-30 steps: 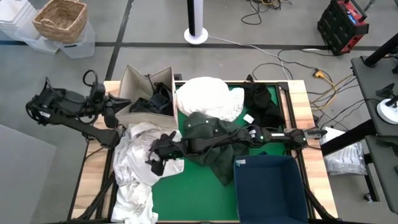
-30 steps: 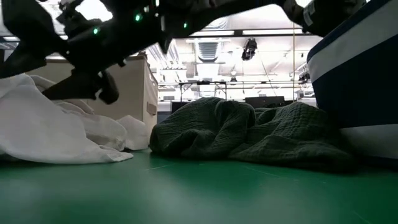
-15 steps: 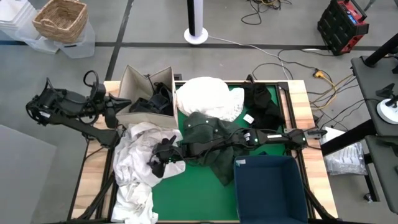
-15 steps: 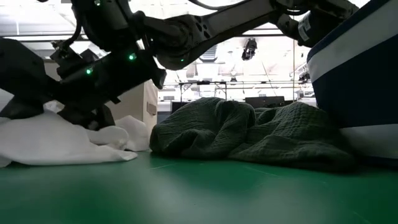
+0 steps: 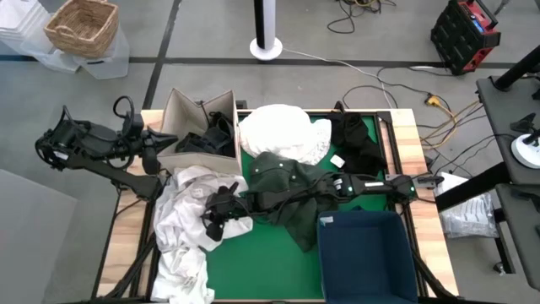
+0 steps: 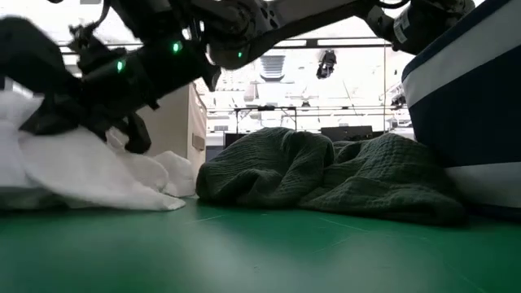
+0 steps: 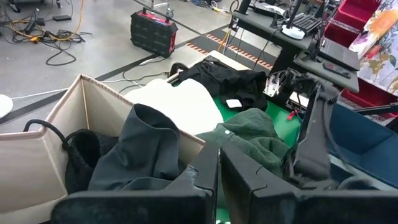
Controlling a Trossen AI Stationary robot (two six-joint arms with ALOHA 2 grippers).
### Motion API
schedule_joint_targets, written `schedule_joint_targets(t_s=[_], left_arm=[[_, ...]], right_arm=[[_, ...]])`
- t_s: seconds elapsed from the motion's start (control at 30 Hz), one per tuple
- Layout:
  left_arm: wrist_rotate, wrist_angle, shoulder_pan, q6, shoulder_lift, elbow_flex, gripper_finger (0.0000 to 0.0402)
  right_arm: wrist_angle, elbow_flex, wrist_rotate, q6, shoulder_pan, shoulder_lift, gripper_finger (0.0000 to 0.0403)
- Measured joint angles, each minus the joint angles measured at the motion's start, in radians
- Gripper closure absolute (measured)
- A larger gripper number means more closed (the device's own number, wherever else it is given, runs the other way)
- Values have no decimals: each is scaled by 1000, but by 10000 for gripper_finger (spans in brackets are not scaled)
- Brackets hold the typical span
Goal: Sort clothes
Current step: Put the center white cloth into the blue bin
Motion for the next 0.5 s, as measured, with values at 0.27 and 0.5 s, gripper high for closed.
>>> schedule_joint_targets(t_s=[0.27, 0.5], left_arm=[[-10, -21, 0, -1, -12, 0, 401], [-53, -20, 0, -8, -41, 0, 401]], right_arm=[[-21, 0, -15, -48, 0, -105, 393], [-89, 0, -12, -147, 1, -235, 393]])
